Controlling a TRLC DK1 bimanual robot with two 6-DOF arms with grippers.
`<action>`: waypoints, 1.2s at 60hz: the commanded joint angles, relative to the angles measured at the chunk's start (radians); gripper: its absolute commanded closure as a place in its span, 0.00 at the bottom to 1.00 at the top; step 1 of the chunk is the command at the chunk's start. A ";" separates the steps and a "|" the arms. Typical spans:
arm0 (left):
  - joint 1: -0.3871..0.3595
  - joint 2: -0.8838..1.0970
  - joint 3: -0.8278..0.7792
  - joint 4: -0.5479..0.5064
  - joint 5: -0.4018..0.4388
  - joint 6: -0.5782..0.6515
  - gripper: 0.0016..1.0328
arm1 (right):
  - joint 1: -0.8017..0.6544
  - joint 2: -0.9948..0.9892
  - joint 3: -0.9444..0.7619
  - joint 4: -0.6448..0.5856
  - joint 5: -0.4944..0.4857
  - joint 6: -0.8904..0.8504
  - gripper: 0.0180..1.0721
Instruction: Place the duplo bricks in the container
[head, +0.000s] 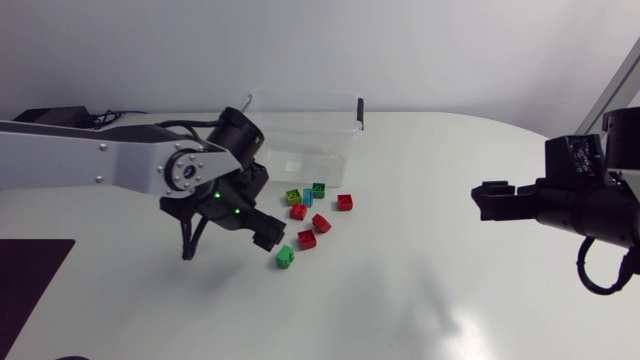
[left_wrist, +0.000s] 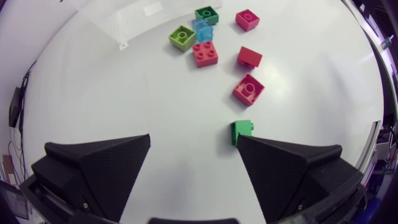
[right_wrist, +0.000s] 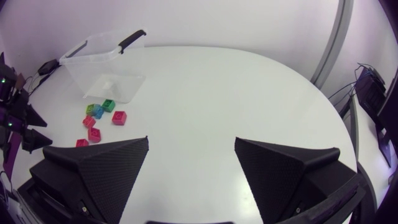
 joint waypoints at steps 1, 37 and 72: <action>-0.023 0.076 0.057 -0.014 0.011 -0.039 0.07 | 0.007 0.015 0.012 -0.029 -0.054 -0.034 0.05; -0.086 0.233 0.101 -0.037 0.082 -0.042 0.13 | 0.085 0.198 0.028 -0.006 -0.191 -0.034 0.05; -0.072 0.210 0.012 0.079 0.254 -0.035 0.76 | 0.200 0.486 0.171 0.058 -0.162 0.034 0.11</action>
